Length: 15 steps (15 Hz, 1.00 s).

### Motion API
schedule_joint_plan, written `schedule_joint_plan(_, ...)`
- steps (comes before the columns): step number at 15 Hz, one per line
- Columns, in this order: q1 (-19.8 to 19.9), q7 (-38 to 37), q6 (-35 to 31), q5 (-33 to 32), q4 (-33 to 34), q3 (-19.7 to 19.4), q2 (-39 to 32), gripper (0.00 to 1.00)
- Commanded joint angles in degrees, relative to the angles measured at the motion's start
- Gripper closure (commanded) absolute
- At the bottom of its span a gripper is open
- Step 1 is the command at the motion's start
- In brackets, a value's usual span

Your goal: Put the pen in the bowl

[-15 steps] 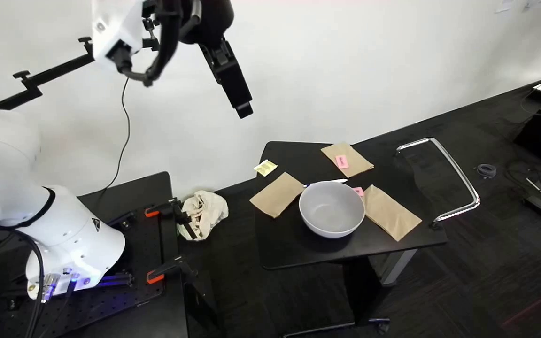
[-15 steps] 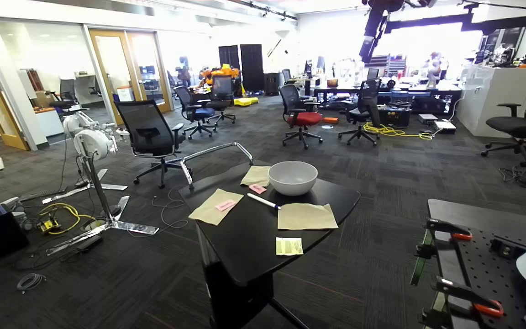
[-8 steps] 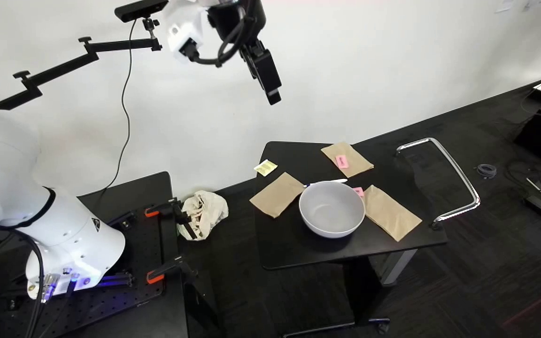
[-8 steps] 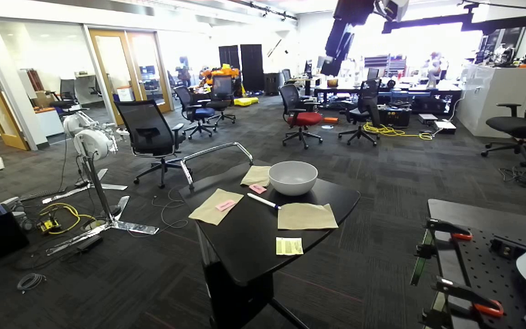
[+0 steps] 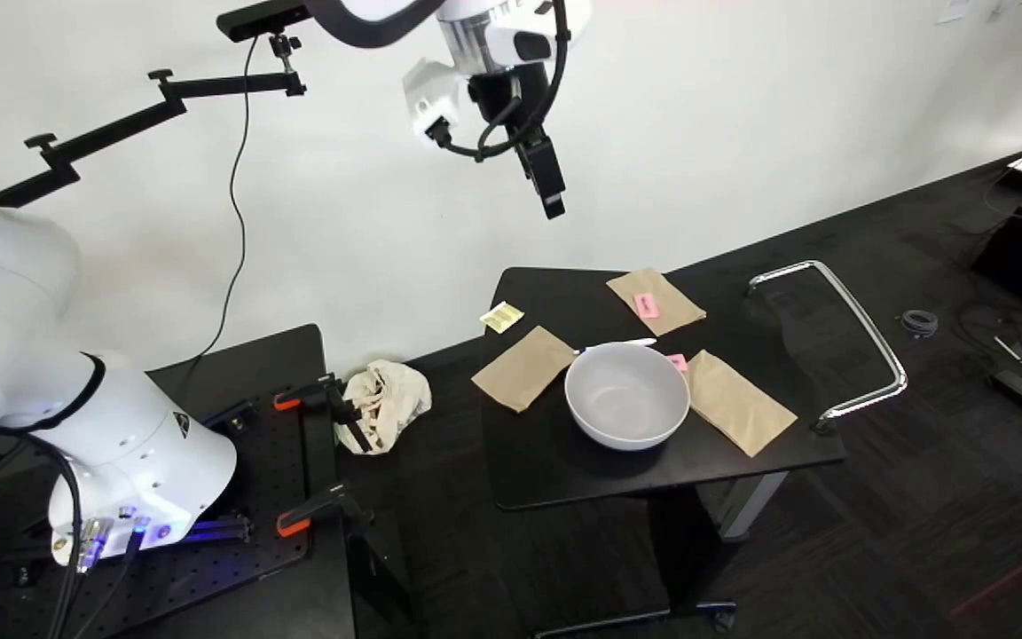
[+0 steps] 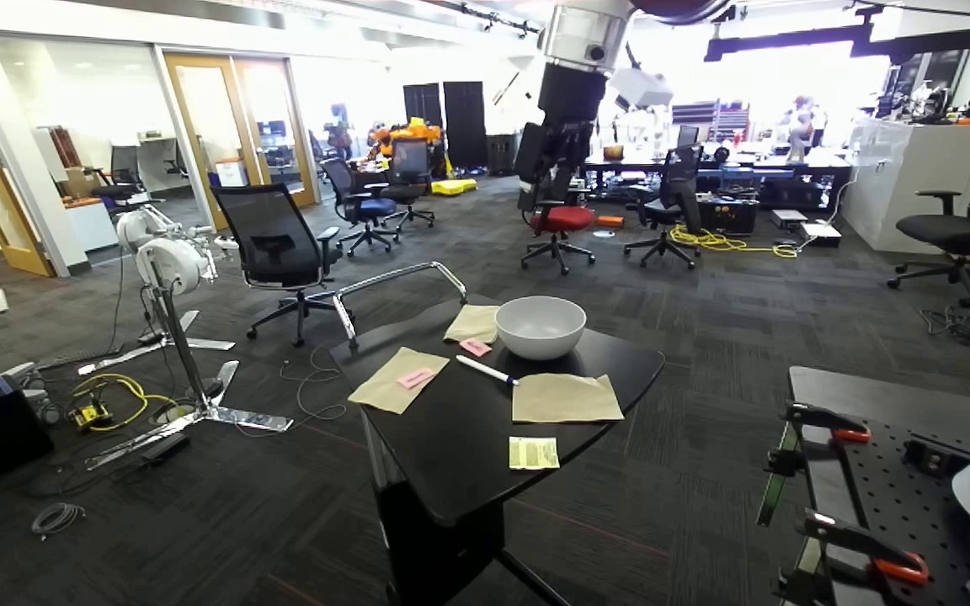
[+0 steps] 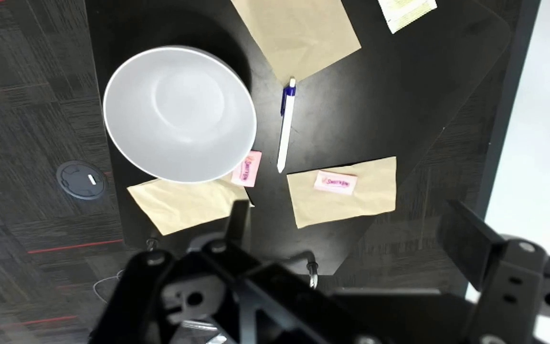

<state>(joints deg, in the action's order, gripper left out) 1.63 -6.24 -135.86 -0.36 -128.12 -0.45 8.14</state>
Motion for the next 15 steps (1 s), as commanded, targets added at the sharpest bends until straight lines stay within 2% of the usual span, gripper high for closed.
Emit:
schedule_joint_plan(1, 0.05, -5.85, -1.73, -4.24, 4.88, 1.17, -6.95, 0.0)
schedule_joint_plan(8, -0.83, -5.52, -7.13, -4.76, 10.4, -0.01, -17.78, 0.0)
schedule_joint_plan(15, -1.64, -5.52, -11.25, -4.16, 13.09, -1.03, -25.92, 0.0)
